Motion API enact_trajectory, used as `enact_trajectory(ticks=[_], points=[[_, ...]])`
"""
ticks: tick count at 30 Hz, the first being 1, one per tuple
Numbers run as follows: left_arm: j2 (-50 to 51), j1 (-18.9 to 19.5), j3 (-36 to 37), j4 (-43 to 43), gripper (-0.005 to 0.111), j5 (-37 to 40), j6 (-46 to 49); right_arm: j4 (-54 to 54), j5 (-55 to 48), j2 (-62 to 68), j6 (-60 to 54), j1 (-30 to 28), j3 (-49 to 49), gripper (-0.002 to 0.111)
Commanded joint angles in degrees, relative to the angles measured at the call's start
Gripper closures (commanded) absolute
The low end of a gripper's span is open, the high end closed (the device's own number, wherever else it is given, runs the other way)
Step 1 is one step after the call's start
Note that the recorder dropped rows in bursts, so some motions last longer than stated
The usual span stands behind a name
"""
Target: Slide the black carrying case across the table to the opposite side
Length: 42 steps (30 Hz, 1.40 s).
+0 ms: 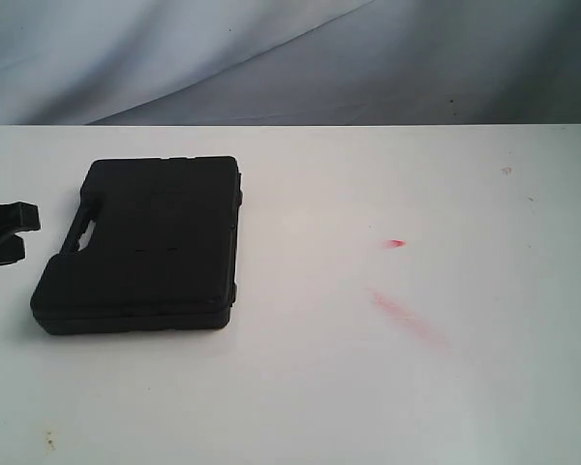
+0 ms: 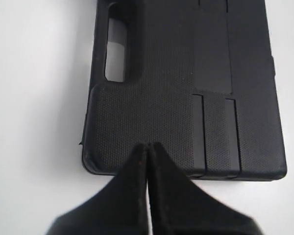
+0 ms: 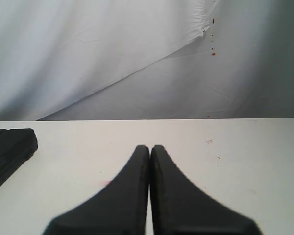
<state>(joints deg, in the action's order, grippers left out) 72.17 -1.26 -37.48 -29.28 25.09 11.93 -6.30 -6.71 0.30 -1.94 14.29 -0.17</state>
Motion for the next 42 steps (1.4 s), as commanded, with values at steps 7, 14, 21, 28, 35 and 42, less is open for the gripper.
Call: enact_trajectory(ticks=[7,14,21,28,35,42], points=[[-13.2,0.3,7.3,-1.9,0.107,-9.3,0.6,-0.5,0.0,-0.3,-0.4,-0.5,0.2,0.108],[-21.7,0.3,11.9,-3.2,0.107,-12.6,0.6,-0.5,0.0,-0.3,-0.4,-0.5,0.2,0.108],[-28.8,0.3,17.0,-3.2,0.107,-11.8,0.6,-0.5,0.0,-0.3,-0.4,-0.5,0.2,0.108],[-35.1,0.3,23.5,-5.1,0.107,-13.2,1.1,-0.5,0.0,-0.3,-0.4,-0.5,0.2,0.108],[-38.9,0.3,26.1,-4.0,0.107,-16.8,0.9,-0.5,0.0,-0.3,-0.4,-0.5,0.2,0.108],[-42.1,0.3,31.1,13.7,0.107,-21.8,-10.8,-0.5,0.0,-0.3,-0.4,-0.5,0.2,0.108]])
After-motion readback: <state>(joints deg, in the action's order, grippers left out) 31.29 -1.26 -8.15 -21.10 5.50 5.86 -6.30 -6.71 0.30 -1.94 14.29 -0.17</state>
